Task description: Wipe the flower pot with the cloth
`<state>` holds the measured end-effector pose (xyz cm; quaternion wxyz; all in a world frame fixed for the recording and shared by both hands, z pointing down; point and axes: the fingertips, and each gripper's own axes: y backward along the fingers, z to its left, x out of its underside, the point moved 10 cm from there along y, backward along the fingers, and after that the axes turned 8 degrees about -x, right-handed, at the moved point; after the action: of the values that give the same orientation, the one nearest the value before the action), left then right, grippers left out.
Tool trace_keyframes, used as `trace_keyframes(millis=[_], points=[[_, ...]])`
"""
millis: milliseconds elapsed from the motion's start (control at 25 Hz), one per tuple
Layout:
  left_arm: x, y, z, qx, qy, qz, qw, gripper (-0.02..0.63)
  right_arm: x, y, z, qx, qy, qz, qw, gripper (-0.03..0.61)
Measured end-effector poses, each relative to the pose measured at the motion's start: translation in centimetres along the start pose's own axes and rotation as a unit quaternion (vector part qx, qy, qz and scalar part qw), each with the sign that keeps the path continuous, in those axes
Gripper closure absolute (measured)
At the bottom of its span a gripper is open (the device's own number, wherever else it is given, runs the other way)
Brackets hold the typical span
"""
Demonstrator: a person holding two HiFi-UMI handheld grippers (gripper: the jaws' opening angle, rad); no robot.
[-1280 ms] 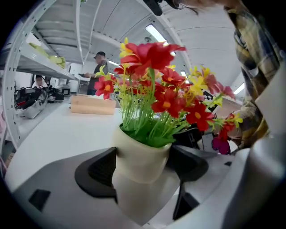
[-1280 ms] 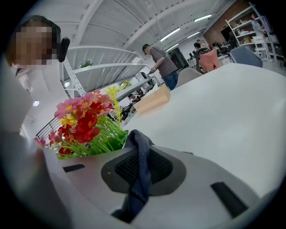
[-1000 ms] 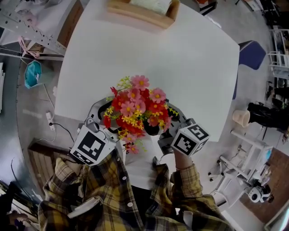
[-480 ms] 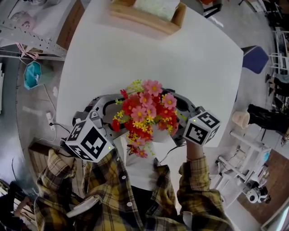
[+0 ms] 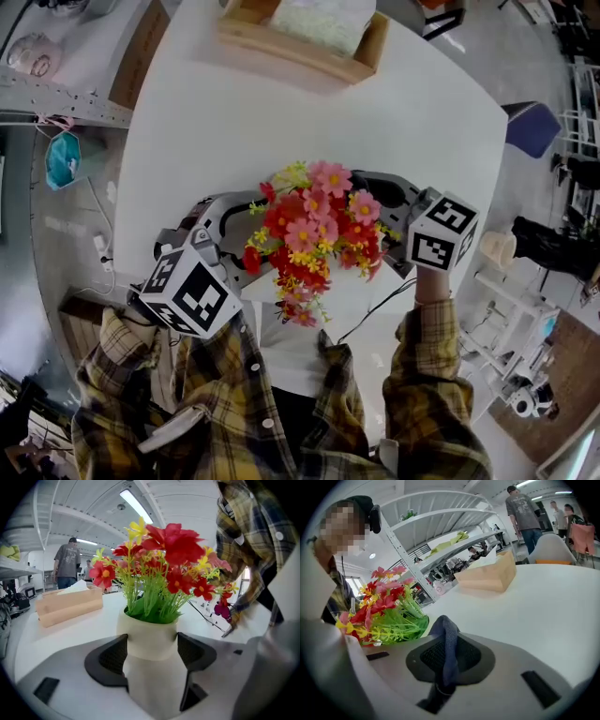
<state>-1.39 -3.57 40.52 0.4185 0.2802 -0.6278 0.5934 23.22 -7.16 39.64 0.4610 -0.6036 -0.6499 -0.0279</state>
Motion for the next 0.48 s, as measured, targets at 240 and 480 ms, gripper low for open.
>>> trace_keyframes(millis=[240,480], points=[[-0.2,-0.2,0.6,0.011,-0.008,0.003,0.9999,0.268,-2.8,-1.6,-1.6,-0.056,0.053,0.055,0.996,0.563],[-0.1,-0.1,1.2,0.030,-0.025,0.004,0.9992,0.268,-4.9,-3.9,-2.1,-0.098,0.085,0.093,0.987,0.561]])
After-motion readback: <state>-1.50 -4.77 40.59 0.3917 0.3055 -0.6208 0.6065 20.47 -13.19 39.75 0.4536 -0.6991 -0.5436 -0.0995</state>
